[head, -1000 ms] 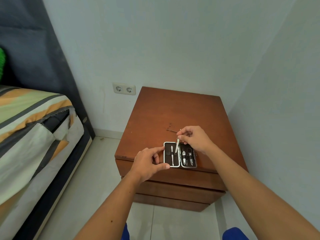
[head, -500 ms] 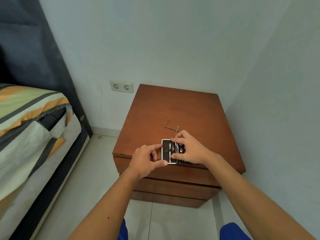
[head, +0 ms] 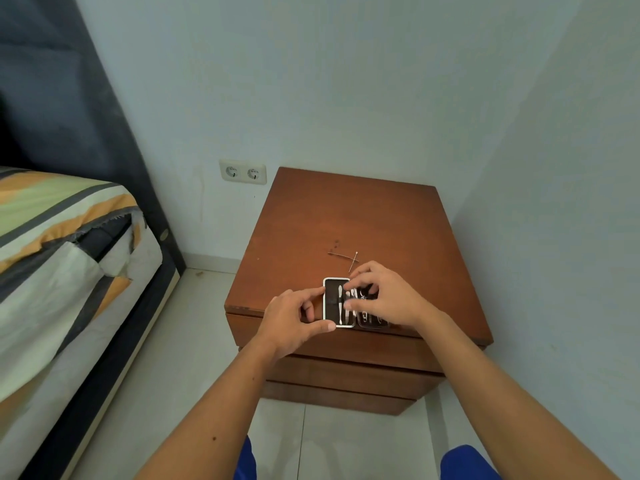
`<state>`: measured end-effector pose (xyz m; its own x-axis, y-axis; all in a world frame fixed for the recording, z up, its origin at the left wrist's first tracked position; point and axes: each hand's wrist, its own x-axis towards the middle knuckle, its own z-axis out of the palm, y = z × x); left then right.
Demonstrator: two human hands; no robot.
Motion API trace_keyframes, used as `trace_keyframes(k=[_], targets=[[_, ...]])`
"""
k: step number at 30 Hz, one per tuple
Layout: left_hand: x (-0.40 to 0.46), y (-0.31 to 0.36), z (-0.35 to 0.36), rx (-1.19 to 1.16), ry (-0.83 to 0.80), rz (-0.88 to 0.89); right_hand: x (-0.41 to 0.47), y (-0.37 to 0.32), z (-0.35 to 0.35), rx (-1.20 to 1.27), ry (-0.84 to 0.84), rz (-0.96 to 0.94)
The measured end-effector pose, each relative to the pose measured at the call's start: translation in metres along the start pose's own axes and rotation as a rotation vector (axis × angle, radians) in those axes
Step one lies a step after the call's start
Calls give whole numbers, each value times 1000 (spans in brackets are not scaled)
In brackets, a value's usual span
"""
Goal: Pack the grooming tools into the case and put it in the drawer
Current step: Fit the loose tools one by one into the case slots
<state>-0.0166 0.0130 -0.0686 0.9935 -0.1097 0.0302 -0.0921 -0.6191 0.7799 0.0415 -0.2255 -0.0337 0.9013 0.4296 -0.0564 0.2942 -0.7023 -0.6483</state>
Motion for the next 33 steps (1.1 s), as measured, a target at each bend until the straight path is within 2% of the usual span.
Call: trace_keyframes(k=[4,6,10,15,23,27,33], targets=[[0,1,0,-11,-3,0,21,0,-9,59,266,141],[-1,1,0,-10,-3,-6,36,6,-11,74,338,237],[-1,2,-1,-5,-3,-8,61,18,-11,67,266,341],[0,2,-1,5,-6,-7,73,23,-9,-30,150,314],[-1,4,-1,1,-6,-7,67,24,-4,25,217,271],[-1,2,-1,8,-7,0,61,19,3,175,312,225],[-1,3,-1,3,2,7,52,14,12,280,355,141]])
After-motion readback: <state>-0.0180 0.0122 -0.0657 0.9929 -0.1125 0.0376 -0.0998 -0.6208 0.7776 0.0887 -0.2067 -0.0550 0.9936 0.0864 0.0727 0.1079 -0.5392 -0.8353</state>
